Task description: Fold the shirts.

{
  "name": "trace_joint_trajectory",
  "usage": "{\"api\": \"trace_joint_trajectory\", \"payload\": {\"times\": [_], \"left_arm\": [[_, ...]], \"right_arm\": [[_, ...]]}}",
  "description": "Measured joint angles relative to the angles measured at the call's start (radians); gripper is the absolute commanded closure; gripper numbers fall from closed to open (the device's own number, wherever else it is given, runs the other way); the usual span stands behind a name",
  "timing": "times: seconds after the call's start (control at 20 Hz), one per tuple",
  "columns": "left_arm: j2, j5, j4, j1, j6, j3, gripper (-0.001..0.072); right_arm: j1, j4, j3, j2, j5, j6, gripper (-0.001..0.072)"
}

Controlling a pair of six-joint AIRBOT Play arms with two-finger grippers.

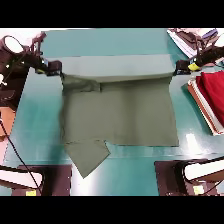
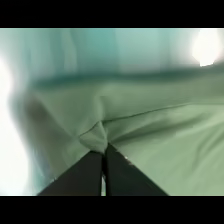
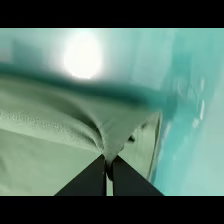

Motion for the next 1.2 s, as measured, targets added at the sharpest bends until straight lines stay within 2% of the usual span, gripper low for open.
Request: {"api": "trace_joint_trajectory", "payload": {"times": [0.25, 0.3, 0.35, 0.4, 0.55, 0.7, 1.0, 1.2], "left_arm": [[0.099, 0.050, 0.014, -0.033, 0.000, -0.307, 0.0676], [0.109, 0.061, 0.010, -0.037, 0.000, -0.356, 0.0592], [0.116, 0.076, 0.006, -0.039, -0.001, -0.393, 0.0233], [0.119, 0.083, 0.006, -0.042, -0.003, -0.421, 0.0094], [0.154, 0.093, 0.011, -0.046, -0.025, -0.468, 0.0110], [0.256, 0.050, 0.039, -0.056, -0.056, -0.516, 0.0110], [0.587, -0.043, 0.121, -0.154, -0.210, -0.840, 0.0109], [0.709, -0.079, 0.109, -0.184, -0.287, -1.026, 0.0109]], "right_arm": [[0.000, -0.027, -0.273, 0.140, -0.092, -0.008, 0.0692], [0.000, -0.027, -0.317, 0.158, -0.107, -0.008, 0.0659], [0.000, -0.027, -0.352, 0.172, -0.121, -0.009, 0.0392], [0.000, -0.027, -0.378, 0.180, -0.133, -0.008, 0.0223], [0.001, -0.027, -0.409, 0.208, -0.154, -0.001, 0.0224], [0.001, -0.026, -0.416, 0.272, -0.161, 0.007, 0.0226], [0.001, -0.025, -0.470, 0.434, -0.190, 0.011, 0.0228], [0.001, -0.010, -0.481, 0.469, -0.198, 0.012, 0.0229]]}}
